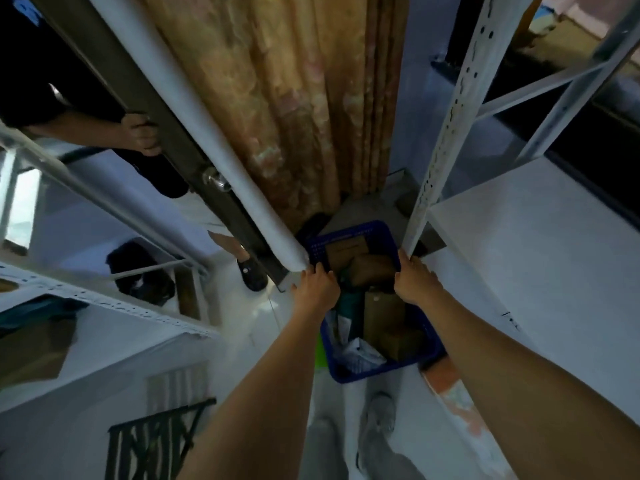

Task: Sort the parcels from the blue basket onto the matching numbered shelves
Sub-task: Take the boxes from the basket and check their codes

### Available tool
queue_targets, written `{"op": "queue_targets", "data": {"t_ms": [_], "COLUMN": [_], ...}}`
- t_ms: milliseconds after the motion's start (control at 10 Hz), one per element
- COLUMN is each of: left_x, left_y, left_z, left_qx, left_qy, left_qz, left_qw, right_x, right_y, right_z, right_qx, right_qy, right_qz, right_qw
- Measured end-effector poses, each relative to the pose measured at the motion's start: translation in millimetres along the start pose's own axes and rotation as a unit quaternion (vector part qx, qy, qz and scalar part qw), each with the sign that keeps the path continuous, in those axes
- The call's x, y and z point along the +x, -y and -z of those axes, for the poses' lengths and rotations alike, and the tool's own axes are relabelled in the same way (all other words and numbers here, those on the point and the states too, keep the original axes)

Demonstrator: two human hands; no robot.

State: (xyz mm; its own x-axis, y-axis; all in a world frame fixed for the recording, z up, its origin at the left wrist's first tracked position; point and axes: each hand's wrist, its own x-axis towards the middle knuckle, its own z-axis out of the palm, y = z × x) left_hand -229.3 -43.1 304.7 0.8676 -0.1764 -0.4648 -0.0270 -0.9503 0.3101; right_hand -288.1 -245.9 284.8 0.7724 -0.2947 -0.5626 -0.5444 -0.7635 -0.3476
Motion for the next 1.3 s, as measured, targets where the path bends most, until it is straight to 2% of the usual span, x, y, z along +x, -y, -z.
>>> {"op": "queue_targets", "data": {"t_ms": [200, 400, 600, 700, 900, 1100, 1300], "left_x": [72, 150, 212, 246, 311, 360, 385], "left_y": [8, 25, 17, 19, 35, 41, 36], "left_z": [-42, -115, -197, -249, -348, -421, -461], "left_qx": [0.028, 0.058, -0.056, -0.077, -0.086, -0.156, -0.111], "left_qy": [0.059, 0.128, 0.133, 0.157, 0.223, 0.240, 0.219], "left_qz": [-0.018, -0.016, 0.021, 0.021, -0.005, 0.019, 0.003], "left_qw": [0.998, 0.990, 0.989, 0.984, 0.971, 0.958, 0.969], "right_x": [56, 119, 194, 230, 306, 353, 375], "right_y": [-20, -46, -84, -99, -132, -146, -149], "right_z": [-25, -74, -145, -186, -270, -312, -333], "right_qx": [0.033, 0.046, 0.054, 0.062, 0.078, 0.073, 0.106], "right_qy": [0.005, 0.013, 0.048, 0.077, 0.073, 0.079, 0.078], "right_qz": [-0.023, -0.063, -0.101, -0.117, -0.137, -0.138, -0.108], "right_qw": [0.999, 0.997, 0.992, 0.988, 0.985, 0.985, 0.985]}}
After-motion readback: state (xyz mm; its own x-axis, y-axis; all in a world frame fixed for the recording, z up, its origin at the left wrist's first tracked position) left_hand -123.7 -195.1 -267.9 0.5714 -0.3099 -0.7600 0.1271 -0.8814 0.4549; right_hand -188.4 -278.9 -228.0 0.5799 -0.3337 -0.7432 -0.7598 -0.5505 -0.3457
